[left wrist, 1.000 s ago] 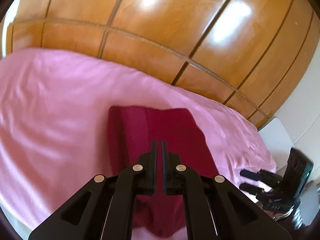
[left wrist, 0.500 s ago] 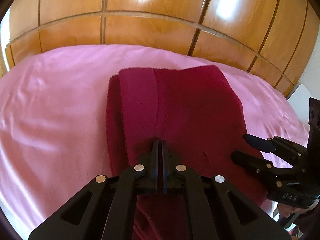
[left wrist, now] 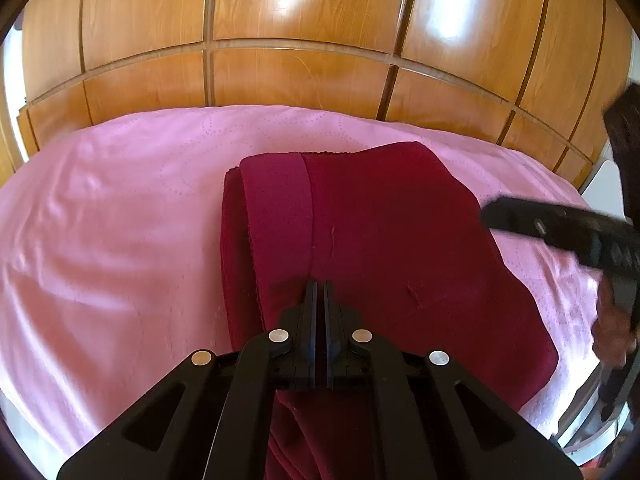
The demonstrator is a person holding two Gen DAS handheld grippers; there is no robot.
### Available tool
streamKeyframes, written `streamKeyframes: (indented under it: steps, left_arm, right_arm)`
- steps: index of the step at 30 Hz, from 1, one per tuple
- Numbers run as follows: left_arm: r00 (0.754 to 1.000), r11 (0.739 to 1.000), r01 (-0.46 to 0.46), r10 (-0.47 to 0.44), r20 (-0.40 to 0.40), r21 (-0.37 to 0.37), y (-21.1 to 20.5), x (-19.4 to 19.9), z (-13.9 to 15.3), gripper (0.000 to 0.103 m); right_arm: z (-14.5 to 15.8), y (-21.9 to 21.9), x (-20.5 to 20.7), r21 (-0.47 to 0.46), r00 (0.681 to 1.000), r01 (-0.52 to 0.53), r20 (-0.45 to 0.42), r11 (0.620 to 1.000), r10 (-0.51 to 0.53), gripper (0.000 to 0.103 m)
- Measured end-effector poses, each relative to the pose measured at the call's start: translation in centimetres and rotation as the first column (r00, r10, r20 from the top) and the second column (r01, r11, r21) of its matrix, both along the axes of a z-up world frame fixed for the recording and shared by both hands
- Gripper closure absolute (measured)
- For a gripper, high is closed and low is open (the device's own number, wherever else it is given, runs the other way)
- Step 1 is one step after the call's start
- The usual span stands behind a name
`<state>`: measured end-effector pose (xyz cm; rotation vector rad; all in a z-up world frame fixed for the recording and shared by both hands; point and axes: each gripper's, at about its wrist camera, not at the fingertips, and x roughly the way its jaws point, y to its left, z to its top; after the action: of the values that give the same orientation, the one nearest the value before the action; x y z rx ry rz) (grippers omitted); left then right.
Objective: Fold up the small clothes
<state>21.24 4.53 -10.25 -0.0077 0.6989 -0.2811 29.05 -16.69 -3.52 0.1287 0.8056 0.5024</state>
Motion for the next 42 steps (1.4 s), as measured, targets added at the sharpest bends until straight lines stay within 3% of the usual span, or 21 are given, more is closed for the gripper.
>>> streamKeyframes:
  steps: [12,25,27,31,34,37,39,41,42]
  left_arm:
    - [1.000,1.000,0.007,-0.007,0.003,0.001,0.2,0.1,-0.3,0.102]
    - [1.000,1.000,-0.002,0.002,0.011,-0.005,0.4,-0.2,-0.8,0.102]
    - [1.000,1.000,-0.009,0.009,0.009,-0.008,0.4,-0.3,-0.7,0.102]
    - [1.000,1.000,-0.018,0.018,0.015,-0.002,0.4,-0.9,-0.3,0.102]
    - [0.999,1.000,-0.029,0.029,0.022,0.003,0.6,-1.6,0.0,0.102]
    - [0.999,1.000,-0.031,0.031,0.038,-0.001,0.9,-2.3,0.7,0.089]
    - [0.998,0.999,-0.041,0.041,0.051,0.001,1.0,-2.8,1.0,0.060]
    - [0.995,0.998,-0.065,0.065,0.082,0.004,1.5,-3.3,1.4,0.045]
    - [0.994,0.998,-0.066,0.066,0.086,-0.003,1.7,-3.4,1.6,0.045]
  right_arm:
    - [-1.6,2.3,5.7,-0.081,0.999,0.022,-0.030,0.996,-0.024,0.049]
    - [-4.5,3.5,7.7,-0.154,0.995,0.020,-0.096,0.988,-0.036,0.042]
    - [-4.2,3.2,7.4,-0.140,0.996,0.018,-0.086,0.990,-0.030,0.037]
    - [-3.5,1.8,6.4,-0.090,0.996,0.051,-0.064,0.995,-0.057,0.019]
    - [-2.9,0.2,5.5,-0.022,0.995,0.079,-0.063,0.997,-0.080,0.014]
    - [-2.7,-1.9,4.3,0.058,0.993,0.096,-0.080,0.994,-0.092,0.012]
    - [-3.0,-3.5,3.7,0.125,0.989,0.096,-0.122,0.988,-0.081,0.011]
    - [-3.5,-4.7,3.1,0.174,0.986,0.098,-0.154,0.980,-0.071,0.011]
    - [-3.9,-5.5,2.8,0.207,0.983,0.096,-0.174,0.974,-0.060,0.011]
